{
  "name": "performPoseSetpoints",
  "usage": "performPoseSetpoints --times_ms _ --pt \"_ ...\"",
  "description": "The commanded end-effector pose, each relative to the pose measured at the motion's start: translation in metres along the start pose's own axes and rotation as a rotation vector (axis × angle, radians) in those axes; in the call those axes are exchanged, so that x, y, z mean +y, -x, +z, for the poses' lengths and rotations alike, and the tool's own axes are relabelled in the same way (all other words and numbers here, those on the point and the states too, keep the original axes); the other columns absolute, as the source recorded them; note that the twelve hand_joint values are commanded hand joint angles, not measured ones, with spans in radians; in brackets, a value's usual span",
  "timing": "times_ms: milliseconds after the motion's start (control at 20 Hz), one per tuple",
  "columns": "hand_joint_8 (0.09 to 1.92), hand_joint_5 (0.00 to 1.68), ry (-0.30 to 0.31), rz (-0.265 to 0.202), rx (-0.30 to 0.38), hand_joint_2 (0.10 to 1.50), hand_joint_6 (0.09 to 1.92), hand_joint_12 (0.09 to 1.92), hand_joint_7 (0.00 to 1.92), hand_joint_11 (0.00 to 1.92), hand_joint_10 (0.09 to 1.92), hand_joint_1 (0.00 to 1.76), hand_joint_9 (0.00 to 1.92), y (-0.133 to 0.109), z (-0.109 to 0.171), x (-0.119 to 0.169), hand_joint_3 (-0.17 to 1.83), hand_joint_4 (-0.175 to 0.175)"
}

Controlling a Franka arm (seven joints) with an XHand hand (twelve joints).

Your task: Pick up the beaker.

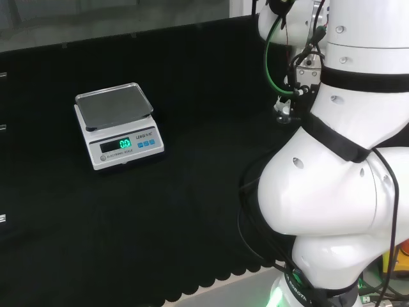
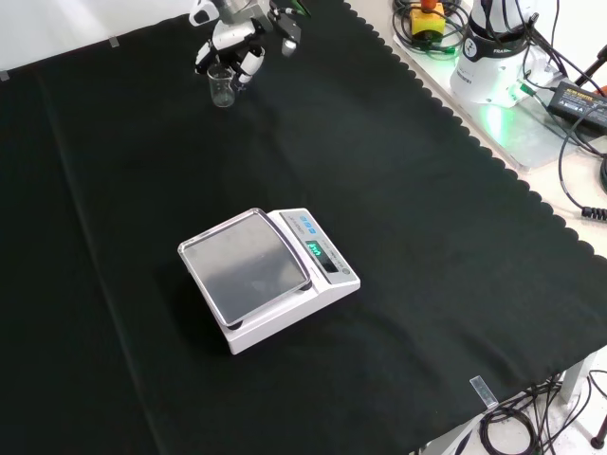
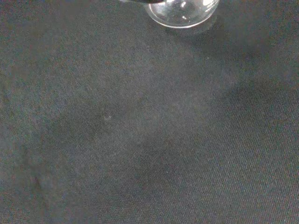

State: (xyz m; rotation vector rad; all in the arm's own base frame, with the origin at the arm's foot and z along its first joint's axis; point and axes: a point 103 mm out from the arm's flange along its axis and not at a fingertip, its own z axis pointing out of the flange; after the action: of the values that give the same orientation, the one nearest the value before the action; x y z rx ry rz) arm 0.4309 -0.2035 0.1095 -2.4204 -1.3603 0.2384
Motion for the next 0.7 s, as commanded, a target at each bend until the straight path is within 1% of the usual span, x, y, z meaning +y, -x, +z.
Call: performPoseSetpoints --times_ms 50,250,300,400,550,700 --pt "1.03 0.44 0.012 -0.018 0.005 1.20 0.84 0.81 0.65 1.33 0.94 1.22 1.16 -0.006 -0.018 -0.011 -0.17 -0.175" --pt "1.04 0.45 0.010 -0.049 0.008 1.20 0.85 0.82 0.65 1.33 0.94 1.22 1.17 -0.012 -0.042 -0.022 -0.17 -0.175" --pt "1.04 0.45 0.002 -0.071 0.022 1.20 0.85 0.82 0.65 1.33 0.94 1.22 1.17 -0.010 -0.049 -0.025 -0.17 -0.175" --pt "1.04 0.45 0.006 -0.091 0.022 1.20 0.85 0.82 0.65 1.33 0.94 1.22 1.17 -0.008 -0.067 -0.033 -0.17 -0.175" --pt "1.04 0.45 0.012 -0.095 0.011 1.20 0.86 0.83 0.65 1.33 0.95 1.22 1.17 -0.006 -0.089 -0.044 -0.17 -0.175" --pt "1.04 0.45 0.030 -0.091 -0.001 1.21 0.86 0.83 0.65 1.33 0.95 1.22 1.18 -0.013 -0.104 -0.057 -0.17 -0.175"
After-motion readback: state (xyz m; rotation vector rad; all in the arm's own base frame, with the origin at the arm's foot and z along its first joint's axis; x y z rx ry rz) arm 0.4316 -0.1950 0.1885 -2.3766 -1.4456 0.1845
